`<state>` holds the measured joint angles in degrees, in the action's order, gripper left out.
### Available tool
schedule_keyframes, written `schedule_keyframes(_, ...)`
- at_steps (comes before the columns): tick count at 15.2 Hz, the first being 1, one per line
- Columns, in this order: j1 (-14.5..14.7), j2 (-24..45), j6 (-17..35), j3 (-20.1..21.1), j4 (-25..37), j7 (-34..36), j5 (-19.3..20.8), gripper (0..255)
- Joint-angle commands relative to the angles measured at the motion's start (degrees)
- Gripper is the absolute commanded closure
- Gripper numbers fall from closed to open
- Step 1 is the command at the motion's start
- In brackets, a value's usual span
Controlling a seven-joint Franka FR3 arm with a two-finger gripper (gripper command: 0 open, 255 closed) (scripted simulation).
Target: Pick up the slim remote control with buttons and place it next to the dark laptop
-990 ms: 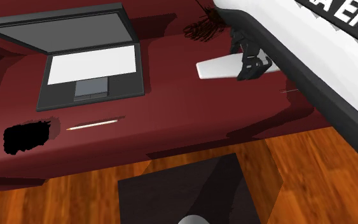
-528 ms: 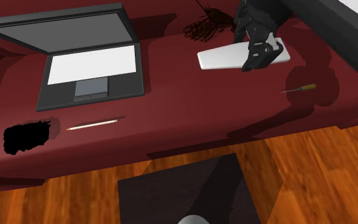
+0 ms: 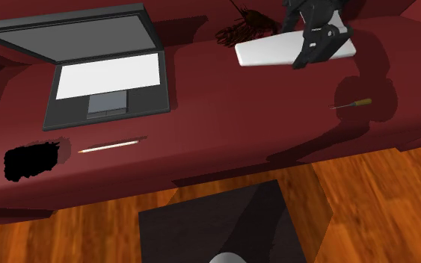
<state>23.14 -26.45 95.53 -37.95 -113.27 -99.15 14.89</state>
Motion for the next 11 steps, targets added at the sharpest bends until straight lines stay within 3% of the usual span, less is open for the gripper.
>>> schedule_keyframes(1,0.15,0.28,-1.64,0.21,1.88,-0.16,-0.25,255)
schedule_keyframes(8,0.84,2.06,-6.81,0.4,8.67,-0.94,-1.34,255)
schedule_keyframes(11,2.1,4.8,-6.35,0.7,10.43,0.33,-2.95,255)
